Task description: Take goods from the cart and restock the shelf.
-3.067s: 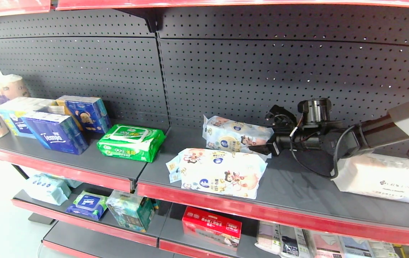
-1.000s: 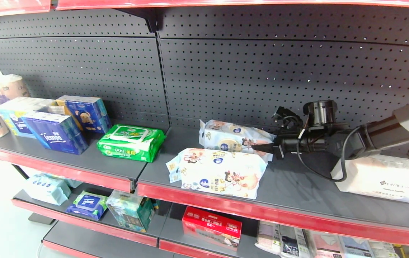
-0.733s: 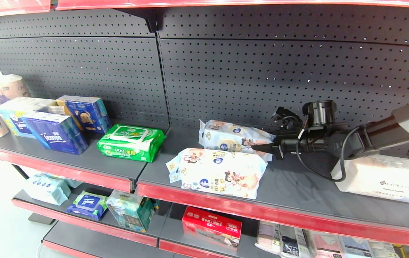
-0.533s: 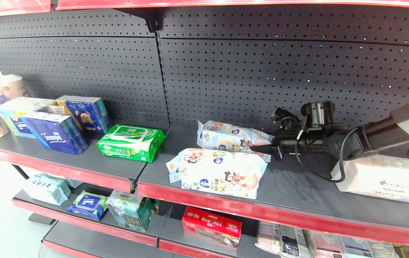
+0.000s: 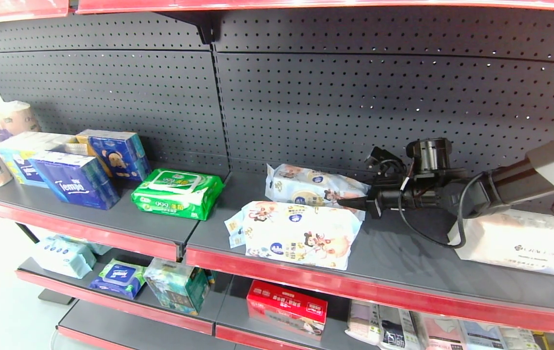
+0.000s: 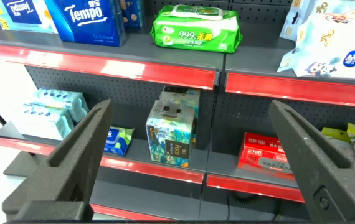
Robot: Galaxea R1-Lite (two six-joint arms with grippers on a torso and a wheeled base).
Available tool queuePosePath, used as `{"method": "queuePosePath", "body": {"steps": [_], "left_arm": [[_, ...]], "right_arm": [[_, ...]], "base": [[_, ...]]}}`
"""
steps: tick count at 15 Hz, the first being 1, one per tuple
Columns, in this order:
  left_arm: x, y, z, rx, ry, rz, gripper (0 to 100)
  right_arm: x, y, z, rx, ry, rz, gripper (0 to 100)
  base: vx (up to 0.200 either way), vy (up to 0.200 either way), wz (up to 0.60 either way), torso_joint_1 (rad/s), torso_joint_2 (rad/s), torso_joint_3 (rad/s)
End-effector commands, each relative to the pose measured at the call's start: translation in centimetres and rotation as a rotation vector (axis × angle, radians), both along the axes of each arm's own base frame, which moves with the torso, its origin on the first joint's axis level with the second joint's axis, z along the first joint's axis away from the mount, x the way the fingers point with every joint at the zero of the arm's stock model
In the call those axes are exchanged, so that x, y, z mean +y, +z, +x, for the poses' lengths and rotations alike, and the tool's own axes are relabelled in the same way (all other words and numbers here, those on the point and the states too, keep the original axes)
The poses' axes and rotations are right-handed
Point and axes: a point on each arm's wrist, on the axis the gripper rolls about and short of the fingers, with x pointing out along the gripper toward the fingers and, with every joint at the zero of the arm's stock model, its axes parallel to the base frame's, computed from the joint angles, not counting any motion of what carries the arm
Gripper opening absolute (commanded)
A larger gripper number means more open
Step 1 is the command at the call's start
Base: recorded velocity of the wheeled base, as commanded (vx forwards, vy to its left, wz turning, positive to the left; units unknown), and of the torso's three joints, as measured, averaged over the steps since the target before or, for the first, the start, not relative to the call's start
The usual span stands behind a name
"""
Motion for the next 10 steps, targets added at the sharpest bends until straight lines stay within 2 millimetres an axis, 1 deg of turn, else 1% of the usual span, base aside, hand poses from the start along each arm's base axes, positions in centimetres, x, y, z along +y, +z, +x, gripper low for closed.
{"method": "queuePosePath", "body": {"steps": [1,4,8,10], "left_arm": [[0.0,0.0,0.0,0.000,0.000,-0.001,100],[0.0,0.0,0.0,0.000,0.000,-0.001,100],[0.0,0.0,0.0,0.000,0.000,-0.001,100],[0.0,0.0,0.0,0.000,0.000,-0.001,100]], "right_arm": [[0.0,-0.2,0.1,0.004,-0.001,-0.001,100],[-0.7,0.3,-0.1,-0.005,-0.017,0.001,100],[-2.1,1.9,-0.8,-0.030,-0.051,0.009,100],[-2.3,2.2,-1.2,-0.032,-0.055,0.007,100]], "base": [[0.000,0.000,0.00,0.000,0.00,0.000],[0.000,0.000,0.00,0.000,0.00,0.000],[0.000,0.000,0.00,0.000,0.00,0.000],[0.000,0.000,0.00,0.000,0.00,0.000]]}}
